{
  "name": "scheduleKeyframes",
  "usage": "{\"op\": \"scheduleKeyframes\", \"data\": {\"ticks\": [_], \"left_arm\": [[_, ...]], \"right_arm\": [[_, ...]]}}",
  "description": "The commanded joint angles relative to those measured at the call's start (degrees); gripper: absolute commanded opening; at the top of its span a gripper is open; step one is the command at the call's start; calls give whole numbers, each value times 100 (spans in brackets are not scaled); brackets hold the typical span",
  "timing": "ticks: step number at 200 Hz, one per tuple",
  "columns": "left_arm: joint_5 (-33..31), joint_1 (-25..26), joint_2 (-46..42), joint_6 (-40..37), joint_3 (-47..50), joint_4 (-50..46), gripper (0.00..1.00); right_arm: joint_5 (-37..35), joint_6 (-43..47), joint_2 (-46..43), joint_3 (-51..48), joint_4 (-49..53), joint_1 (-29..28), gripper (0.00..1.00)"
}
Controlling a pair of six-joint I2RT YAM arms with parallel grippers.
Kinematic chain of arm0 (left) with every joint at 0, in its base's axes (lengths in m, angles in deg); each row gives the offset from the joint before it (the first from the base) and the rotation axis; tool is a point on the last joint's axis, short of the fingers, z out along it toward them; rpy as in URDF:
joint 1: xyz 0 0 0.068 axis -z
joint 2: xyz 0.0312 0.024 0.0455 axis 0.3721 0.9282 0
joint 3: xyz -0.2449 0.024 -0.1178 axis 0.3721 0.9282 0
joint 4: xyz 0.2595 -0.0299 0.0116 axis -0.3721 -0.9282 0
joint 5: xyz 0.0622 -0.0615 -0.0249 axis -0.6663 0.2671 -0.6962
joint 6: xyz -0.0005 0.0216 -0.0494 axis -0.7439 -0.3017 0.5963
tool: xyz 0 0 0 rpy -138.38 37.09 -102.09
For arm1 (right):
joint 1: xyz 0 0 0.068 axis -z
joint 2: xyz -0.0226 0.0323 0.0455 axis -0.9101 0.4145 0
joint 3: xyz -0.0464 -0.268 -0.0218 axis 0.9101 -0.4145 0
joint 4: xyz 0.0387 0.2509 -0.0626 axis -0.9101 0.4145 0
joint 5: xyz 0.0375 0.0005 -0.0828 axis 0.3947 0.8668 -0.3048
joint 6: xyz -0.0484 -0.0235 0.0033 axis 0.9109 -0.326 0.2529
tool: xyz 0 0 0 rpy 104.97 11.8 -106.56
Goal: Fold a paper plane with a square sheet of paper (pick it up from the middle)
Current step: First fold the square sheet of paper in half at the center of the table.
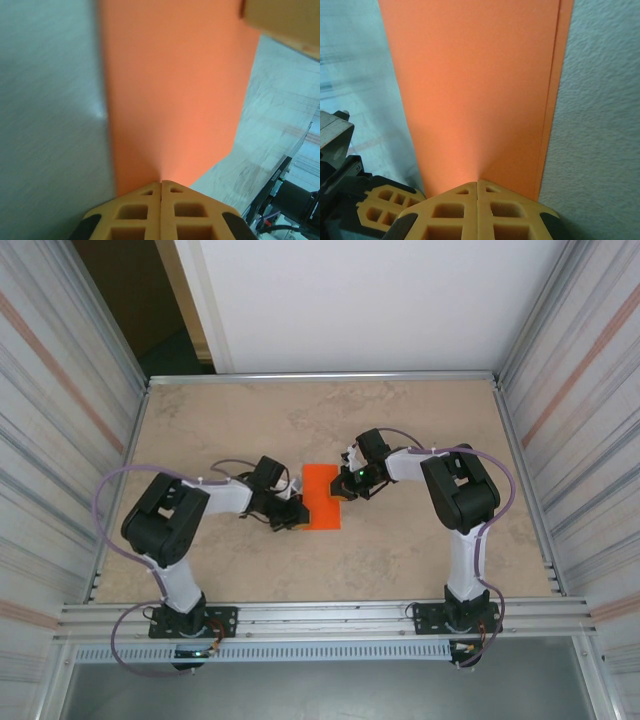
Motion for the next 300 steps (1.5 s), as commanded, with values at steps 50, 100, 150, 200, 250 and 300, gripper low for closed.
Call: {"op": "scheduleKeyframes", "data": {"ticks": [50, 100, 150, 200, 250, 300], "left_arm": [[-60, -636, -1316, 396, 698, 58, 0], [-399, 88, -466, 331, -418, -265, 0], [-615, 417, 232, 352, -770, -631, 0], [-913, 141, 291, 372, -349, -769, 0], [-602, -462, -454, 554, 601, -624, 0], [-132, -368, -944, 1091, 381, -199, 0]], "right_arm": [[-2115, 23, 847, -658, 1345, 325, 0], [-2115, -12, 825, -692, 1319, 324, 0], [-2110, -12, 818, -694, 1319, 321, 0], [-2109, -12, 846, -694, 1310, 316, 0], [-2155, 34, 852, -692, 1347, 334, 0], [-2185, 58, 855, -650, 1389, 343, 0]]}}
